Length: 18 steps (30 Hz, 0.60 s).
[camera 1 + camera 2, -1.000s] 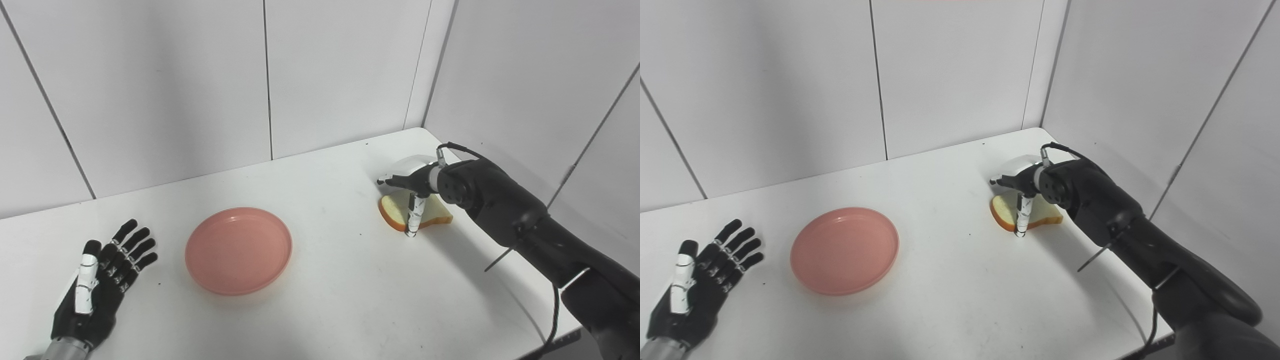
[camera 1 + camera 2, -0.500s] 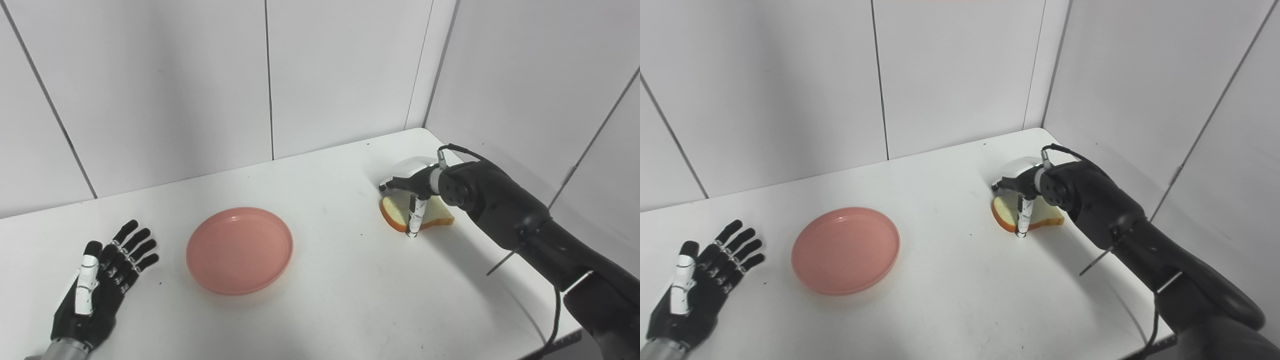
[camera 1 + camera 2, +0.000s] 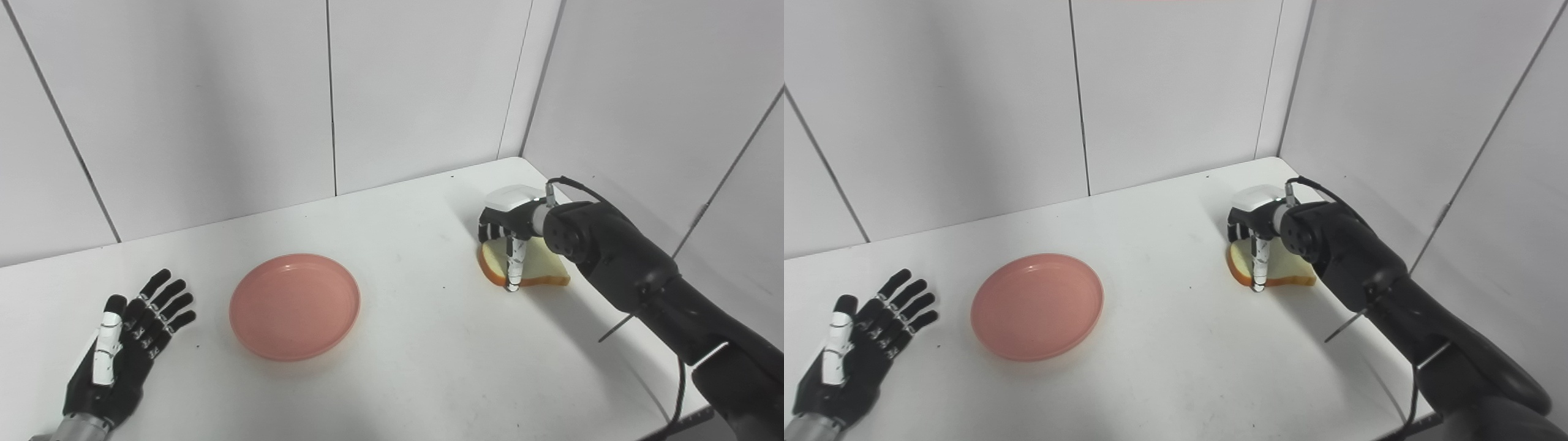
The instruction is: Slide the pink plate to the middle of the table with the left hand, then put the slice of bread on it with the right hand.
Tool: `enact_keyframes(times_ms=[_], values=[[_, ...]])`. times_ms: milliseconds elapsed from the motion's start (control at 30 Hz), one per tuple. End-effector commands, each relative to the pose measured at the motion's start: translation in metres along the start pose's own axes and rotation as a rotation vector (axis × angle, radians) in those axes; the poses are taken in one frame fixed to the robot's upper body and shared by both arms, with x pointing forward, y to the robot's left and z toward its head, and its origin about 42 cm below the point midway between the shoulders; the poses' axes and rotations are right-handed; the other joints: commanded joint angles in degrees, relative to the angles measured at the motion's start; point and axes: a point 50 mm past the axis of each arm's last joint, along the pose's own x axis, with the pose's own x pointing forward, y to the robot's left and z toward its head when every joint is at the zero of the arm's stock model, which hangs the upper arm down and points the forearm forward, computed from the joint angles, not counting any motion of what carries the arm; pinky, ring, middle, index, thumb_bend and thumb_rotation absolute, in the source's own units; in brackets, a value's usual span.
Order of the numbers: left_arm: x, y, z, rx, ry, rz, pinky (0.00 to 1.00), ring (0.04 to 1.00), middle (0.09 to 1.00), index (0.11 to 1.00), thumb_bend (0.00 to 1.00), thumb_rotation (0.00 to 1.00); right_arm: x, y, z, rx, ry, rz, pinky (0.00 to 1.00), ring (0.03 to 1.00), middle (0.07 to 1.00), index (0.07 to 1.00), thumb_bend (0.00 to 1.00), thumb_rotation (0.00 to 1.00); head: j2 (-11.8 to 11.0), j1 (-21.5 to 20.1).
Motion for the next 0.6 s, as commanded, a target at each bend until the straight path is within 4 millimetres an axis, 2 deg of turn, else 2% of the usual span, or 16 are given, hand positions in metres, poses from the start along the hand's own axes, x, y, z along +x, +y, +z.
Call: enact_keyframes(times_ms=[0, 400, 567], values=[[-0.025, 0.009, -0.036, -0.043, 0.135, 0.045, 0.85, 0.89, 0.904, 0.894, 0.79, 0.95, -0.004, -0.018, -0.012, -0.029, 0.027, -0.065, 0.39, 0.403, 0.517, 0.499, 0.52, 0.0, -0.1, 0.1], [-0.023, 0.006, -0.036, -0.047, 0.133, 0.049, 0.85, 0.887, 0.902, 0.892, 0.79, 0.94, -0.009, -0.022, -0.011, -0.022, 0.03, -0.115, 0.4, 0.416, 0.526, 0.479, 0.52, 0.0, -0.4, 0.3], [-0.021, 0.005, -0.038, -0.034, 0.135, 0.042, 0.86, 0.893, 0.907, 0.898, 0.78, 0.95, -0.018, -0.035, 0.0, -0.04, -0.025, -0.175, 0.42, 0.43, 0.536, 0.465, 0.52, 0.0, -0.8, 1.0]])
